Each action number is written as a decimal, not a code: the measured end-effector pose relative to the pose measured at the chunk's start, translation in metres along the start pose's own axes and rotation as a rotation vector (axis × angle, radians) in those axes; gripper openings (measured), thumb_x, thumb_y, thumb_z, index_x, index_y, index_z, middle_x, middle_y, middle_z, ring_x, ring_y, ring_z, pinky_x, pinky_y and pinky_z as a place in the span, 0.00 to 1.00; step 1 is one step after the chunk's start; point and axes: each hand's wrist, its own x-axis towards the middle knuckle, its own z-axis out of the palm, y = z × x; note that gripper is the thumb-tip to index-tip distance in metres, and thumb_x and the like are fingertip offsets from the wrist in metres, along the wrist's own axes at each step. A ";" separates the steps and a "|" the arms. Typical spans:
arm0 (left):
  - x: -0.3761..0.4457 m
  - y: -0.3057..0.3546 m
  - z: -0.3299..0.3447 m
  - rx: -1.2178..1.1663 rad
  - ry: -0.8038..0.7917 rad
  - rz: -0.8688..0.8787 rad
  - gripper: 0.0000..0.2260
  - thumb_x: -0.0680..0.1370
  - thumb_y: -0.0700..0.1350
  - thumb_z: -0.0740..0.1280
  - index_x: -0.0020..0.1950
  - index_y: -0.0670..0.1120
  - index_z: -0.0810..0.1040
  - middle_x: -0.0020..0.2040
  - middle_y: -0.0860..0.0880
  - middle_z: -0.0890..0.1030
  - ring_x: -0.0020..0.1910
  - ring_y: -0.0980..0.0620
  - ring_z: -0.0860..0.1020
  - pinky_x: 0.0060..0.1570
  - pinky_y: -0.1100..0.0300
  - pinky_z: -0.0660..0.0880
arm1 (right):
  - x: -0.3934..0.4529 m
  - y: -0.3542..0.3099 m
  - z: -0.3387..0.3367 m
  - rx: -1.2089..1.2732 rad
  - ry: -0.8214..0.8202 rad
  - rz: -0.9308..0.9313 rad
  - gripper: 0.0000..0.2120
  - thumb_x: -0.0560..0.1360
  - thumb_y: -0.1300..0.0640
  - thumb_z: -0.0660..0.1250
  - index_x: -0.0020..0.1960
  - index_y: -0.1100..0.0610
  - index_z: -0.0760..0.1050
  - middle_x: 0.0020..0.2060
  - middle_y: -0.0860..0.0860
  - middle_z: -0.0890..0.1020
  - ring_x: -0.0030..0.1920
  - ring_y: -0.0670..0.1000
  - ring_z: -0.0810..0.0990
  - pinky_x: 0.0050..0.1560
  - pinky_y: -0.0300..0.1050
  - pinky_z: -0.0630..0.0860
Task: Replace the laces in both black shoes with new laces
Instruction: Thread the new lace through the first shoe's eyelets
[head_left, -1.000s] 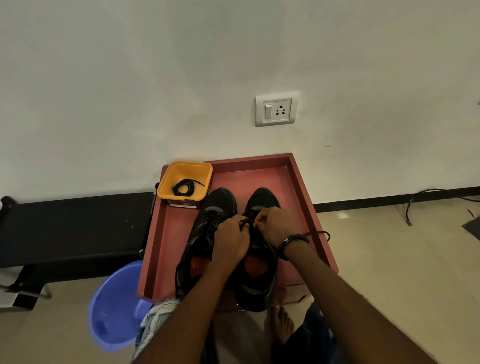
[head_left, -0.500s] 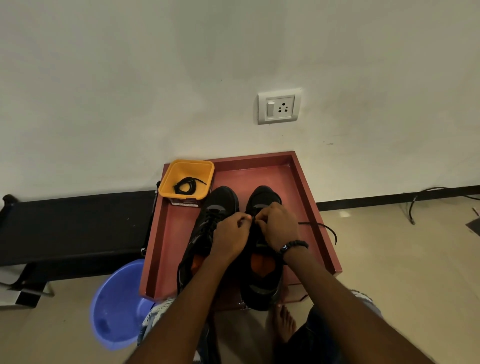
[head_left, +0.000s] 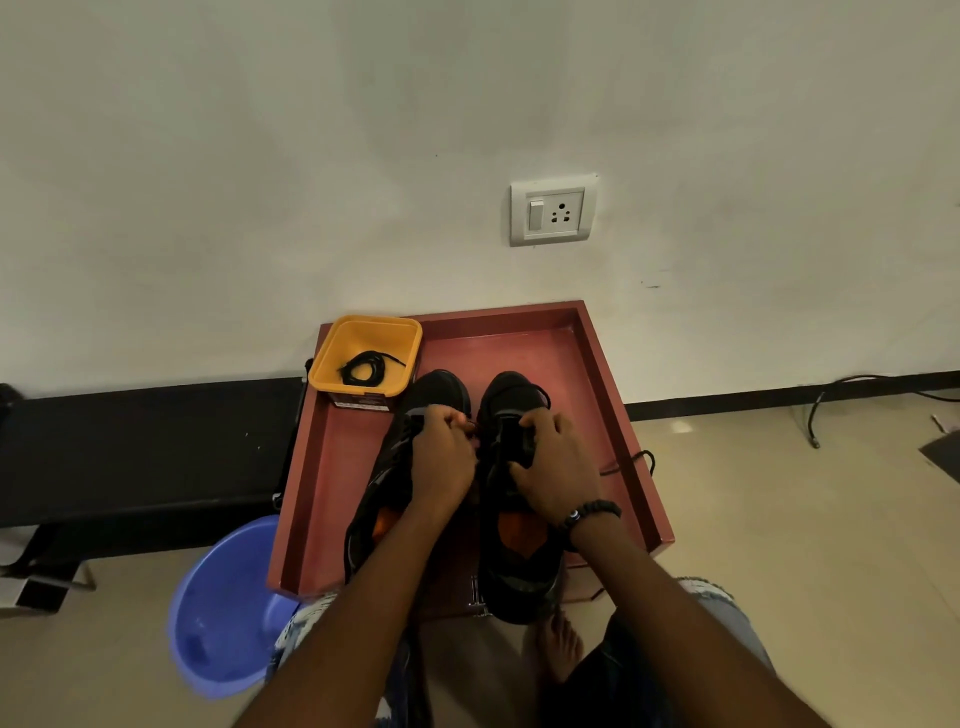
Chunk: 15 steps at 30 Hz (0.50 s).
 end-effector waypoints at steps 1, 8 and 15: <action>-0.001 0.003 0.000 -0.135 0.023 -0.044 0.06 0.84 0.41 0.55 0.53 0.50 0.70 0.51 0.46 0.82 0.46 0.53 0.82 0.46 0.56 0.81 | -0.001 0.001 0.000 0.000 0.034 0.018 0.24 0.72 0.56 0.73 0.64 0.51 0.67 0.61 0.51 0.70 0.56 0.50 0.74 0.58 0.47 0.78; -0.016 0.018 -0.025 -0.399 0.006 -0.133 0.07 0.84 0.40 0.54 0.54 0.43 0.71 0.39 0.46 0.74 0.38 0.50 0.76 0.48 0.50 0.79 | -0.004 0.004 0.001 0.071 0.044 0.137 0.22 0.74 0.55 0.72 0.63 0.52 0.66 0.57 0.52 0.73 0.53 0.51 0.75 0.54 0.45 0.78; -0.030 0.010 -0.014 0.342 -0.294 -0.012 0.07 0.84 0.42 0.55 0.57 0.45 0.72 0.51 0.45 0.78 0.42 0.52 0.77 0.36 0.62 0.71 | -0.001 0.004 -0.002 0.117 0.034 0.154 0.16 0.74 0.56 0.70 0.56 0.52 0.65 0.53 0.52 0.74 0.50 0.52 0.75 0.48 0.46 0.77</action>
